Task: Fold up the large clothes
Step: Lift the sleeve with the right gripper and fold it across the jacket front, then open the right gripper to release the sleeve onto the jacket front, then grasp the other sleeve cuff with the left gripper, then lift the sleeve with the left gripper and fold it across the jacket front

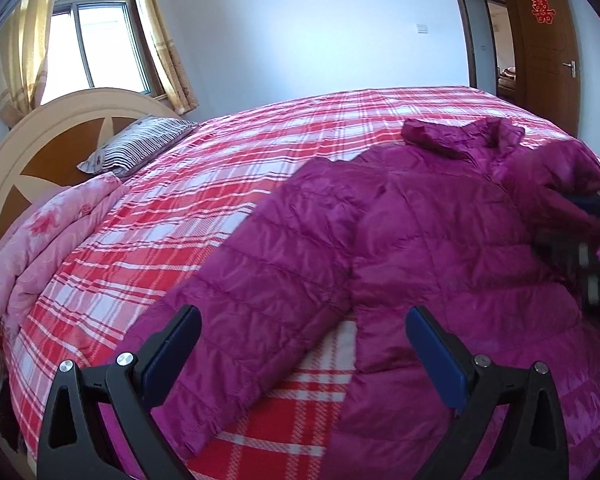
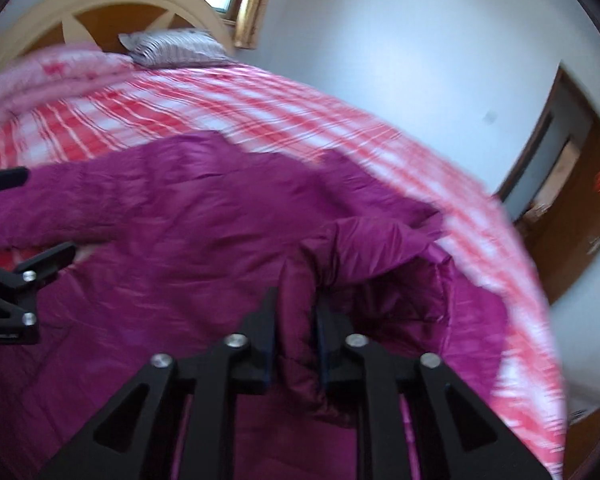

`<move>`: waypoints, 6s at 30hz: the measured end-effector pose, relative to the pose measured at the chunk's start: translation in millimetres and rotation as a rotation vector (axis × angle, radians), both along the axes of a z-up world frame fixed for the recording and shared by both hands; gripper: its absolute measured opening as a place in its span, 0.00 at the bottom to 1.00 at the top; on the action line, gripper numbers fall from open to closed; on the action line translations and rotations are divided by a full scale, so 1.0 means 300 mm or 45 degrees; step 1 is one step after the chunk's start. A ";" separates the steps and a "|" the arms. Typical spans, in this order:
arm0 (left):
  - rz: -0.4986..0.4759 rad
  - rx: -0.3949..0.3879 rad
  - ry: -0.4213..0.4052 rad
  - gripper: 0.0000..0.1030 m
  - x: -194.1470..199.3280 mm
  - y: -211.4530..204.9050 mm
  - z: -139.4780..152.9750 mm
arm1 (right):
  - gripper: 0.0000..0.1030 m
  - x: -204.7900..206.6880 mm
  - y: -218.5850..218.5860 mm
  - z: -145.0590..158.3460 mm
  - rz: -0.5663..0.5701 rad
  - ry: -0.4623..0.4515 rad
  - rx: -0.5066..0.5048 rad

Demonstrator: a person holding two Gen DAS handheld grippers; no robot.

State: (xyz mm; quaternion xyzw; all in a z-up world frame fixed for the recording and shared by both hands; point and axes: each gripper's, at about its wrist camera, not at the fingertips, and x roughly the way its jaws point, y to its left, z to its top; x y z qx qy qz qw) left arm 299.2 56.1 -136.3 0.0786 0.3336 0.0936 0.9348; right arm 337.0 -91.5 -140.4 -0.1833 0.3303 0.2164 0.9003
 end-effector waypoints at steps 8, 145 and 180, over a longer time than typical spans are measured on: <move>0.033 -0.015 -0.081 0.99 0.054 -0.010 0.092 | 0.70 -0.066 -0.151 0.154 -0.001 -0.079 0.265; 0.299 -0.219 0.068 0.20 -0.153 0.555 -0.108 | 0.61 0.256 -0.557 -0.185 -0.591 0.161 0.113; -0.201 -0.176 -0.354 0.17 0.069 0.115 0.586 | 0.64 0.251 -0.563 -0.181 -0.588 0.154 0.132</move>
